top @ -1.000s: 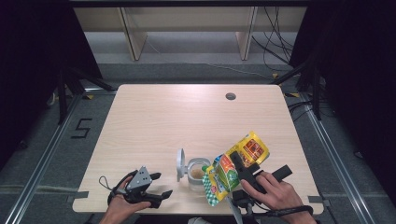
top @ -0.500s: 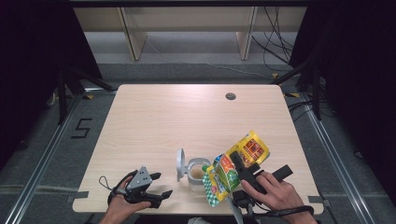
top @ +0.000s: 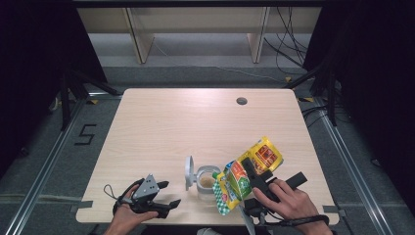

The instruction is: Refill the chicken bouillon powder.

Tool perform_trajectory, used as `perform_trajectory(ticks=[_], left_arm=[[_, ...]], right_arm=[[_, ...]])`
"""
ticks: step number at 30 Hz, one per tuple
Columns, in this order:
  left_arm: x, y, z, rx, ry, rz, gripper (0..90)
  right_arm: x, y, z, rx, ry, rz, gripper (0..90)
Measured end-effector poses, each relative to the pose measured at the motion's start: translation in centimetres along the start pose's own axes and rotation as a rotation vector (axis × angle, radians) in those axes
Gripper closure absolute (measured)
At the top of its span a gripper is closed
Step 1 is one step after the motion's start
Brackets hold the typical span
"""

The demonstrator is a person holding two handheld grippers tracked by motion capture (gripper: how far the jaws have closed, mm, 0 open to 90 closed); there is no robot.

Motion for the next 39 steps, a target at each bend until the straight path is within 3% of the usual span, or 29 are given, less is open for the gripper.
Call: perform_trajectory(ticks=[3,7,15,16,19,20,22,31,32,35,39], left_arm=[[-0.01,-0.01,0.00,-0.001,-0.001,0.000,23.5],[-0.10,-0.01,0.00,0.002,0.008,0.004,23.5],[-0.05,0.02,0.01,0.001,0.000,-0.002,23.5],[-0.26,0.24,-0.06,0.026,0.033,0.009,23.5],[-0.18,-0.06,-0.08,-0.018,0.019,0.010,23.4],[-0.20,0.04,-0.10,-0.009,0.027,0.015,23.5],[-0.17,0.13,-0.11,0.002,0.025,0.011,23.5],[-0.16,-0.04,-0.08,-0.018,0.016,0.006,23.5],[-0.23,0.13,-0.12,0.000,0.033,0.013,23.5],[-0.18,-0.03,-0.08,-0.017,0.018,0.006,23.4],[-0.21,0.09,-0.11,-0.006,0.028,0.012,23.5]], right_arm=[[-0.10,-0.04,0.01,0.029,-0.007,-0.007,50.8],[-0.10,0.01,0.22,-0.007,-0.011,0.018,50.9],[-0.34,-0.35,0.28,-0.003,-0.015,0.001,50.9],[-0.33,-0.32,0.33,-0.008,-0.010,0.004,50.9],[-0.28,-0.16,0.46,-0.011,-0.018,0.008,51.0],[-0.25,-0.14,0.47,-0.010,-0.020,0.023,51.0],[-0.27,-0.16,0.45,-0.009,-0.019,0.008,51.0],[-0.31,-0.18,0.39,-0.011,-0.018,0.008,51.0],[-0.31,-0.19,0.38,-0.010,-0.017,0.009,51.0],[-0.31,-0.17,0.35,-0.011,-0.016,0.011,51.1],[-0.35,-0.22,0.35,-0.015,-0.013,0.007,51.1]])
Point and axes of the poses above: each handheld gripper's, and its own axes: x roughly forward along the jaws, z roughly out of its top, y roughly to its left, the point moved 4 cm from there along x, roughly forward along the jaws, and after that the axes turned 1 degree about y, right-handed, at the moved point
